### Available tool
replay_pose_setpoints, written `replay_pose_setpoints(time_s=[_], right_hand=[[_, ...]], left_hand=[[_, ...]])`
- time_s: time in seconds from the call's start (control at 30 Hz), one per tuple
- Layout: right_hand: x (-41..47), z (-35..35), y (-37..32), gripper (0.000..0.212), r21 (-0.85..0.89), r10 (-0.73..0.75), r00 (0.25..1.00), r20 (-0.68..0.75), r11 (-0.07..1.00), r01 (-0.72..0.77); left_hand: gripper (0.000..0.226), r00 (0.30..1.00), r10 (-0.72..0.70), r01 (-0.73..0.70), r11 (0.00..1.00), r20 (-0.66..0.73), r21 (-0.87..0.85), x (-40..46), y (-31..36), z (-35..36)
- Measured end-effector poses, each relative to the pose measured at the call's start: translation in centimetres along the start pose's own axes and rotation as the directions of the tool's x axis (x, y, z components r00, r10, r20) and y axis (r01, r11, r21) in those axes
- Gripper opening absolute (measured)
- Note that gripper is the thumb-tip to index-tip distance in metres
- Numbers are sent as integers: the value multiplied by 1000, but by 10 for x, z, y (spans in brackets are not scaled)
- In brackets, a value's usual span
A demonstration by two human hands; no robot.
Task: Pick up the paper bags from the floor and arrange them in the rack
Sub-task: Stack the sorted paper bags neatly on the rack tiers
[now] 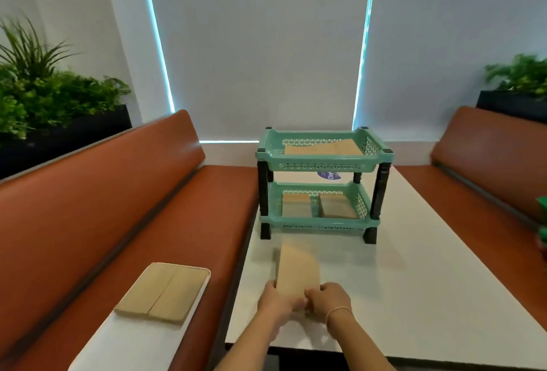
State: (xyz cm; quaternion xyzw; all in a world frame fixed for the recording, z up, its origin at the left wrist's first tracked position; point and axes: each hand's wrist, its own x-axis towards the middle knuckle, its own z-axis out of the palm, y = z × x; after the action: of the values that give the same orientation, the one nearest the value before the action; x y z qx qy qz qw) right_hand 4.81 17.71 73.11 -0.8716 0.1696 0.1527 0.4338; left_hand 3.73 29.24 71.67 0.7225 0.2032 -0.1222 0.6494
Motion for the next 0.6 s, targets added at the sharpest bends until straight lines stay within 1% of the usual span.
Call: replay_pose_setpoints(time_s=[0.07,0.13,0.23,0.27,0.37,0.43,0.5,0.6], right_hand=[[3,-6,7,23,-35,34,999,-24,999,-35],[8,-8,12,19,-48,59,997,-50,997,-61],[15,-6,15,19,-73,88,992,-95,993,-95],[17,-5,16,20,-79,97,989,-110,991,-106],[20,0,14,11,-105,111,980,-168,986,-130],[21,6,12,12,-140,101,974,-201,982,-130],[21,10,11,17,-181,78,968,-240,976,-124],[20,12,12,20,-205,41,960,-276,973,-101]], left_hand=[[105,1000,15,-16,999,20,48,5,-4,11],[106,999,25,-29,985,28,168,3,-3,17],[92,998,58,-66,933,32,354,5,-3,22],[88,998,67,-65,903,8,426,5,-2,23],[78,990,106,-21,763,-92,647,3,0,24],[70,984,142,-27,727,-112,686,4,-2,23],[66,981,166,-57,732,-96,679,6,-4,25],[66,980,178,-78,747,-86,660,4,-5,28]])
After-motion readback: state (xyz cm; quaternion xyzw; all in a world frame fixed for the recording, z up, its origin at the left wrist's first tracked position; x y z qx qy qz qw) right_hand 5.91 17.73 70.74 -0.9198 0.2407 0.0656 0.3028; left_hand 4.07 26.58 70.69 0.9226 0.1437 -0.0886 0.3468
